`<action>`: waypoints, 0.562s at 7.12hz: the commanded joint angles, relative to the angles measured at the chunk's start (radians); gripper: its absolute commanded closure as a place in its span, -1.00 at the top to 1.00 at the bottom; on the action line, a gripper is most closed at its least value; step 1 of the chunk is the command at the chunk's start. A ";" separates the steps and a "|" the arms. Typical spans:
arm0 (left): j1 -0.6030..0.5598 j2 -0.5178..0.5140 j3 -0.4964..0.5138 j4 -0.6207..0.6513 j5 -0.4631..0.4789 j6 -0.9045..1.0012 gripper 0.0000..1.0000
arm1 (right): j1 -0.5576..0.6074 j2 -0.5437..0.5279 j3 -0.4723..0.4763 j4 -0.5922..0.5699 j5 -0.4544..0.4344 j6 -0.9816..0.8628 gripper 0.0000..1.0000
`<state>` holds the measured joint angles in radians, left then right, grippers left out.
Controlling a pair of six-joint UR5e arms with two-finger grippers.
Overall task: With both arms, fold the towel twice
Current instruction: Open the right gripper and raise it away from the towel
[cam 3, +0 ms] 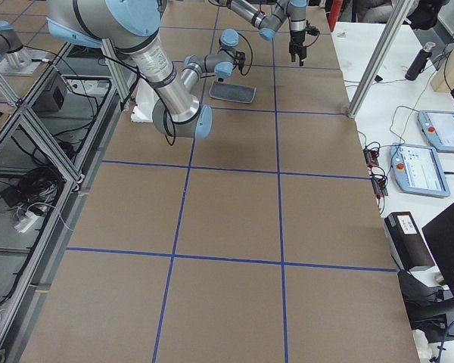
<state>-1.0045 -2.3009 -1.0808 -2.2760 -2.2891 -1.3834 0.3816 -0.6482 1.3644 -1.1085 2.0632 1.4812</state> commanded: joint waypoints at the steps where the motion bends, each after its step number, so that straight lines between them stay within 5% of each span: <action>1: -0.055 0.085 -0.089 0.004 -0.073 0.014 1.00 | 0.116 -0.111 0.112 -0.066 0.017 -0.021 1.00; 4: -0.036 0.353 -0.441 0.013 -0.056 -0.032 1.00 | 0.296 -0.220 0.131 -0.063 0.056 -0.126 1.00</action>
<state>-1.0509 -2.0559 -1.3823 -2.2664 -2.3499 -1.3866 0.6078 -0.8249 1.4919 -1.1704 2.0939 1.4140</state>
